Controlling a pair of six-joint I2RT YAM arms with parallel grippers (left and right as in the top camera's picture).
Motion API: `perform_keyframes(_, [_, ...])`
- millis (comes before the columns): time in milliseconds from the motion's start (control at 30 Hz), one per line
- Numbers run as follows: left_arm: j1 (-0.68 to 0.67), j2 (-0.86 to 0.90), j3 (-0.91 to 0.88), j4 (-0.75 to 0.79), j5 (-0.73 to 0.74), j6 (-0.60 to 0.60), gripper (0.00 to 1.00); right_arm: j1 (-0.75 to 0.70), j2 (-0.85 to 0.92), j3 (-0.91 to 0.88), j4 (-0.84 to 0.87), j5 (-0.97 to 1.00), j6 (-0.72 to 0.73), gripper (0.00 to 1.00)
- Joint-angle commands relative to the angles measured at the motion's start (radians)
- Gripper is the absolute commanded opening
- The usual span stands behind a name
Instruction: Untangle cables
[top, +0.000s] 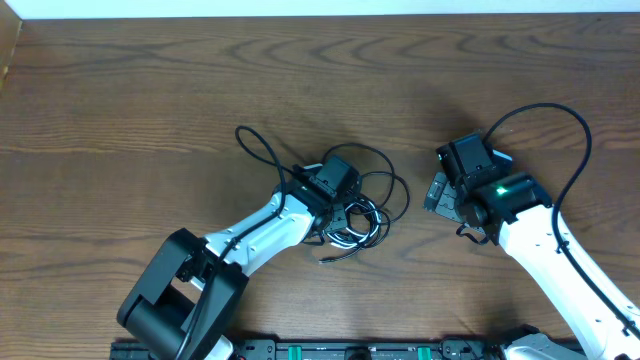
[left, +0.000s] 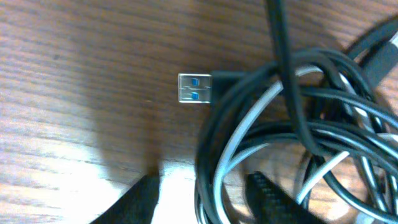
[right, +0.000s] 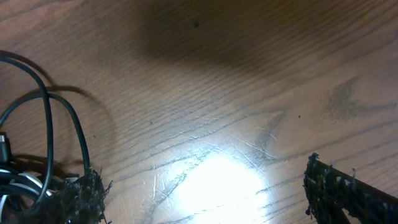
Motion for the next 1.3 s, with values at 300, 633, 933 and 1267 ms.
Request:
perform_keyframes(300, [-0.003, -0.015, -0.002, -0.027, 0.044, 0.139, 0.56, -0.005, -0.010, -0.001, 0.003, 0.012, 0.018, 0.99])
perform_keyframes(633, [-0.002, -0.011, -0.002, -0.138, -0.010, 0.143, 0.60, -0.005, -0.010, -0.001, 0.008, -0.031, 0.018, 0.99])
perform_keyframes(933, [-0.002, 0.065, -0.005, -0.140, -0.081, 0.142, 0.45, -0.004, -0.010, -0.001, 0.008, -0.068, 0.018, 0.99])
perform_keyframes(1267, [0.014, 0.058, -0.003, -0.143, -0.074, 0.143, 0.07, -0.003, -0.010, -0.001, 0.010, -0.098, 0.018, 0.99])
